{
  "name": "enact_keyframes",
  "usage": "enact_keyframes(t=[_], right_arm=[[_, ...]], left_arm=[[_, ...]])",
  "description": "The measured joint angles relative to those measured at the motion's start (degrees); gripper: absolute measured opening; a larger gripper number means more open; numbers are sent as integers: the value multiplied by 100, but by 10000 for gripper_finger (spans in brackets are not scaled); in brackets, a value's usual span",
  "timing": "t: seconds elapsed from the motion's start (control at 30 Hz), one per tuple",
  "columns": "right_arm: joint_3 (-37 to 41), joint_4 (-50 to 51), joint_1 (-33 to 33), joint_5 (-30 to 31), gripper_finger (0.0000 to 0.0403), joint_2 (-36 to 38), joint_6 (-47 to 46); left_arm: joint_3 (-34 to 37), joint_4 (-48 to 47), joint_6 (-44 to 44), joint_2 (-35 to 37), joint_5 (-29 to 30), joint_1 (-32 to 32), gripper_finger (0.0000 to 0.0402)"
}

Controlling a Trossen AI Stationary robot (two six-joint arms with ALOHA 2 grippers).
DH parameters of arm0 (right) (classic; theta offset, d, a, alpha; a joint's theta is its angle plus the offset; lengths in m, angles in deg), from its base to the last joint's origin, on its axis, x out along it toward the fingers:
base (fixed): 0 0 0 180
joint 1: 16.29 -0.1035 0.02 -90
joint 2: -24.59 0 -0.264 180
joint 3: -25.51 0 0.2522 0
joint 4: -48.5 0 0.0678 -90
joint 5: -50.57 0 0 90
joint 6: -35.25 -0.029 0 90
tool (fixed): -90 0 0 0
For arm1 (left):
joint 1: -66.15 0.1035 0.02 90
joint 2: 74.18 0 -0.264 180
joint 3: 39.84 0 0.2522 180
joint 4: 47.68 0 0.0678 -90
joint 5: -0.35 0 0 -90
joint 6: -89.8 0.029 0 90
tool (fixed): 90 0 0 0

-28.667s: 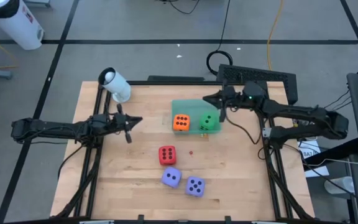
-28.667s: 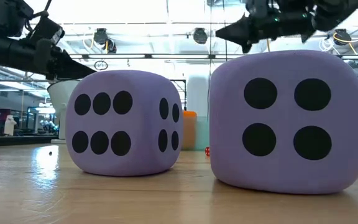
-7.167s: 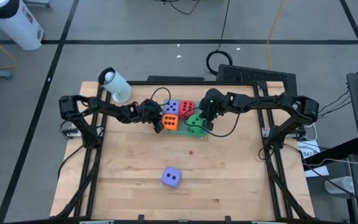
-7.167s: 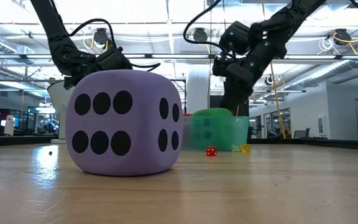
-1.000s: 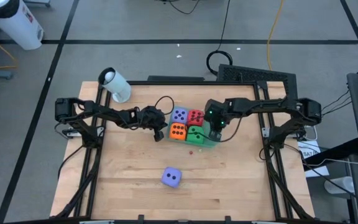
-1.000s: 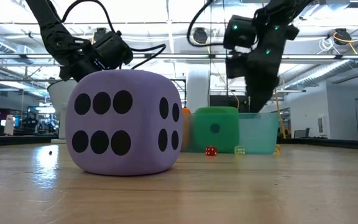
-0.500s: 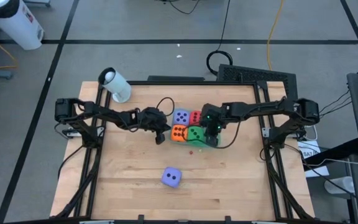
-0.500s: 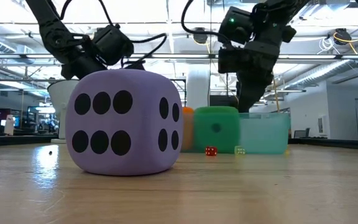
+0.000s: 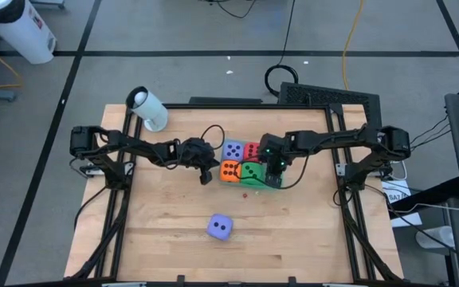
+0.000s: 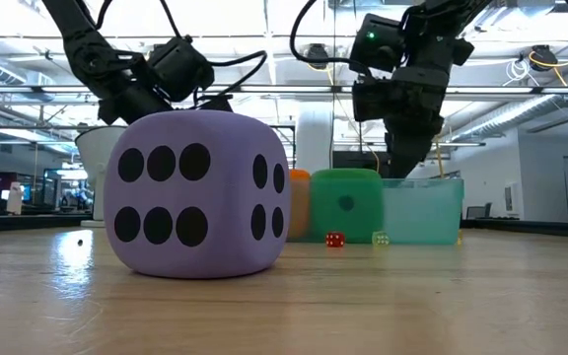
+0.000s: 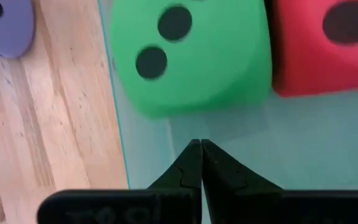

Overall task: Pick & Place Dice
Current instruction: Adjust the green bin

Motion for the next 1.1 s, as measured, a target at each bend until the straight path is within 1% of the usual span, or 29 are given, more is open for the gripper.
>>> enact_keyframes(t=[0.17, 0.37, 0.5, 0.63, 0.73, 0.83, 0.9, 0.97, 1.1], right_arm=[[0, 249, 0, 9, 0, 43, 20], [0, 325, 0, 49, 0, 212, 90], [4, 636, -8, 581, 0, 532, 153], [17, 693, -28, 1254, 0, 1165, 249], [274, 97, -129, 1699, 0, 1840, 452], [826, -761, -230, 1761, 0, 2538, 443], [1260, -1196, -321, 1657, 0, 2908, 213], [1698, -1585, -456, 1422, 0, 3163, -42], [2442, -2332, -998, 1055, 0, 3254, -623]], left_arm=[[0, -4, 112, 0, 33, 27, 26], [-1, -6, 210, 0, 352, 30, 26], [-2, -30, 294, 2, 472, 49, 26], [-2, -292, 149, 141, 601, 168, 26], [6, -723, 61, 458, 731, 312, 26], [124, -972, 147, 923, 695, 377, 26], [279, -1037, 258, 1246, 543, 329, 26], [357, -1036, 278, 1478, 514, 266, 26], [398, -1014, 286, 1690, 668, 233, 26]])
